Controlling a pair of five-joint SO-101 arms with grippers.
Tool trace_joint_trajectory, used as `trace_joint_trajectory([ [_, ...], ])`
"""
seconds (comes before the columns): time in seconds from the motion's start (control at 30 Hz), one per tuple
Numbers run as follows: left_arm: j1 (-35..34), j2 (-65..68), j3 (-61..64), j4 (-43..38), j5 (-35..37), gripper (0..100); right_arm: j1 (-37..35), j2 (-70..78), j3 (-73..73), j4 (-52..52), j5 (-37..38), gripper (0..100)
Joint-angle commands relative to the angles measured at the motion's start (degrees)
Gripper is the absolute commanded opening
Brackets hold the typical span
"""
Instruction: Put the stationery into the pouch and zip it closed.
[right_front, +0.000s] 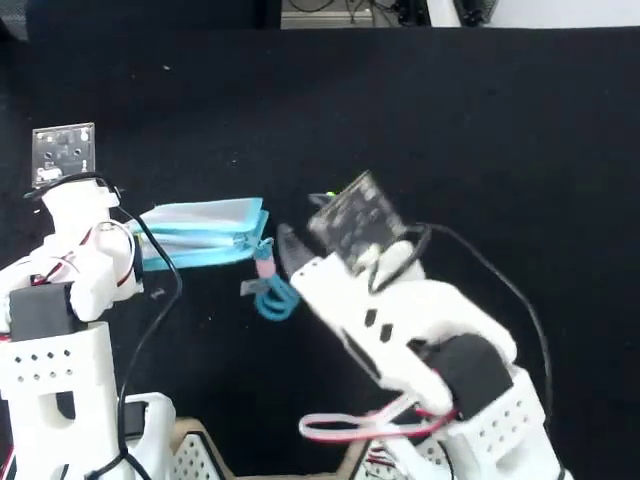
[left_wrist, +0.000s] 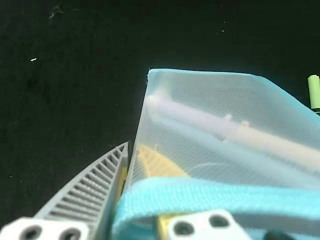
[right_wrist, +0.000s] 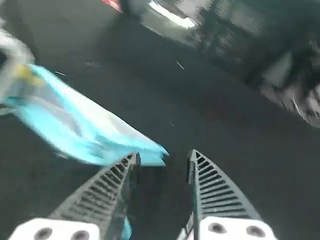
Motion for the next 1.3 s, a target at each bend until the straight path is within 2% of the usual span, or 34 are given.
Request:
trace_joint_trajectory([
  [0.0, -0.3, 0.2, 0.9, -0.4, -0.5, 3, 8.4, 9.0, 0.7, -0.8, -3.4, 15.2],
  [0.2, -0.4, 0.2, 0.9, -0.4, -0.5, 3, 12.9, 30.4, 0.9, -8.5, -9.0, 15.2],
  [0.47, -0.4, 0.2, 0.9, -0.4, -0.5, 3, 15.9, 51.7, -1.2, -17.2, -8.8, 15.2],
  [0.6, -0.4, 0.2, 0.9, -0.4, -0.5, 3, 20.5, 57.3, -4.2, -17.1, -6.9, 15.2],
  [0.77, -0.4, 0.2, 0.9, -0.4, -0.5, 3, 20.7, 63.2, -5.3, -17.5, -1.7, 15.2],
  [0.93, -0.4, 0.2, 0.9, -0.4, -0.5, 3, 21.0, 68.4, -10.0, -17.0, -2.0, 15.2],
  [1.13, -0.4, 0.2, 0.9, -0.4, -0.5, 3, 20.7, 69.1, -15.3, -9.8, -2.1, 15.2],
  [1.27, -0.4, 0.2, 0.9, -0.4, -0.5, 3, 20.7, 70.7, -16.4, -9.3, -2.0, 15.2],
])
